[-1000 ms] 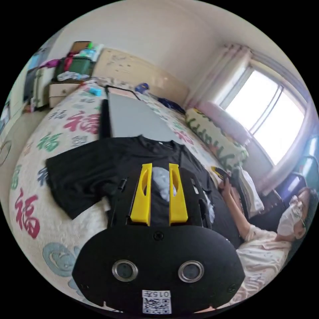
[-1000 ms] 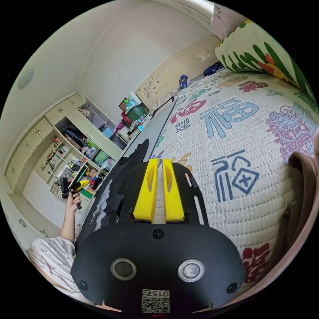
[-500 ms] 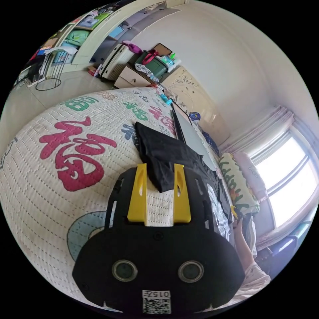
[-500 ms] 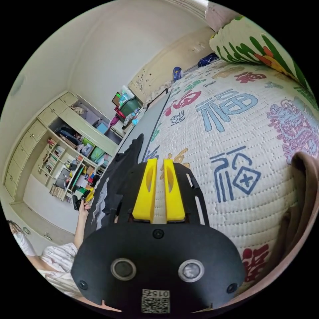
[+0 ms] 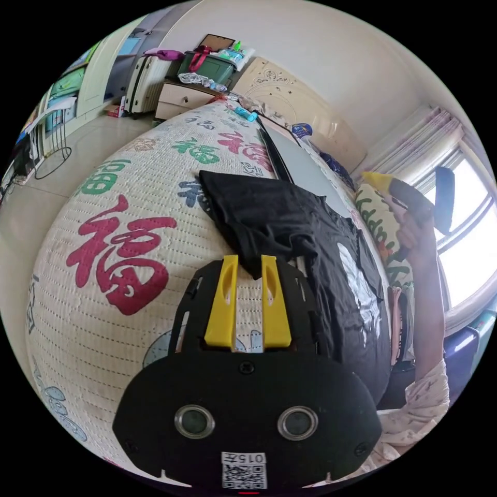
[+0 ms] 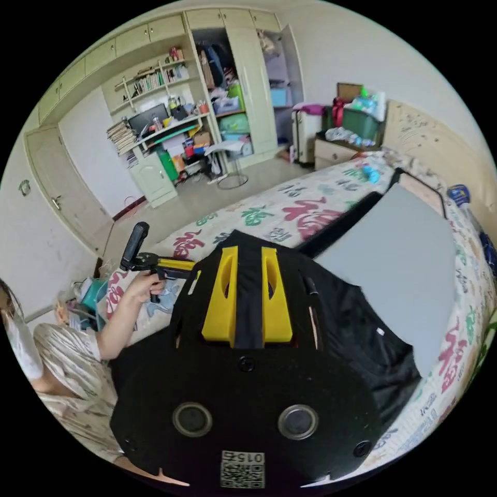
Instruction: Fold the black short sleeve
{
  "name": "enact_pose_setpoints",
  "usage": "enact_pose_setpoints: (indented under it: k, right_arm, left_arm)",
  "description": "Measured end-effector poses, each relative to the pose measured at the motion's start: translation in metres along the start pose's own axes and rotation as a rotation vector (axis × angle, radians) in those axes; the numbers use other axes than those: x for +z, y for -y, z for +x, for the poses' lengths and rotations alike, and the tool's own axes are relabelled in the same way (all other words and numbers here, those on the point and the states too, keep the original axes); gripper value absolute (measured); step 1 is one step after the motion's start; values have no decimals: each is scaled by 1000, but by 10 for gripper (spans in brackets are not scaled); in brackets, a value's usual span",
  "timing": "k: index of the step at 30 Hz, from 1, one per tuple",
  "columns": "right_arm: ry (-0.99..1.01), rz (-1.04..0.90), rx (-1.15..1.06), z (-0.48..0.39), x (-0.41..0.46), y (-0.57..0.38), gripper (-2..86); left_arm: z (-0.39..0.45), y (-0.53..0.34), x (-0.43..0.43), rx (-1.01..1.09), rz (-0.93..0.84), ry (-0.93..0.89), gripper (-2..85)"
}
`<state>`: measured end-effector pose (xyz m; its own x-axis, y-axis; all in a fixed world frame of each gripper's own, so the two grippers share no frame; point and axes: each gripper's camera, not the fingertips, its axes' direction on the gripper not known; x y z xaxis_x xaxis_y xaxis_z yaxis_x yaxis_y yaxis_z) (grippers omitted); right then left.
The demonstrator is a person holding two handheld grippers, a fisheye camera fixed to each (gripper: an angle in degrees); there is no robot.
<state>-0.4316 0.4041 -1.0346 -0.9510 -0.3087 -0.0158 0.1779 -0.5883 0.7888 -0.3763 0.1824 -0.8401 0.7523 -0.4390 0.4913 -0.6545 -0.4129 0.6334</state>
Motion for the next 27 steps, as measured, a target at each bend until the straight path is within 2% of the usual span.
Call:
enact_pose_setpoints:
  k: [3,6,9,12,16,20,25,27]
  right_arm:
    - [-10,-85,32,-27,137,35,134]
    - [-23,-173,85,-26,247,35,129]
    - [-51,-251,165,0,330,12,100]
    - [-99,-174,246,22,347,-18,48]
    - [-25,-147,232,47,339,-53,15]
    - [14,16,273,90,267,-109,7]
    - [71,178,244,129,162,-208,5]
    - [64,247,242,140,113,-280,4]
  left_arm:
    - [-9,2,10,11,-17,-91,10]
    - [-10,2,16,15,-19,-87,-1]
    - [-7,0,16,27,3,-39,-3]
    - [-9,-3,20,21,4,-45,-4]
    - [-3,-7,22,40,18,-20,-3]
    - [14,-15,6,108,125,22,-4]
    - [60,-30,-12,358,280,-63,-5]
    - [91,-38,-10,509,301,-101,-5]
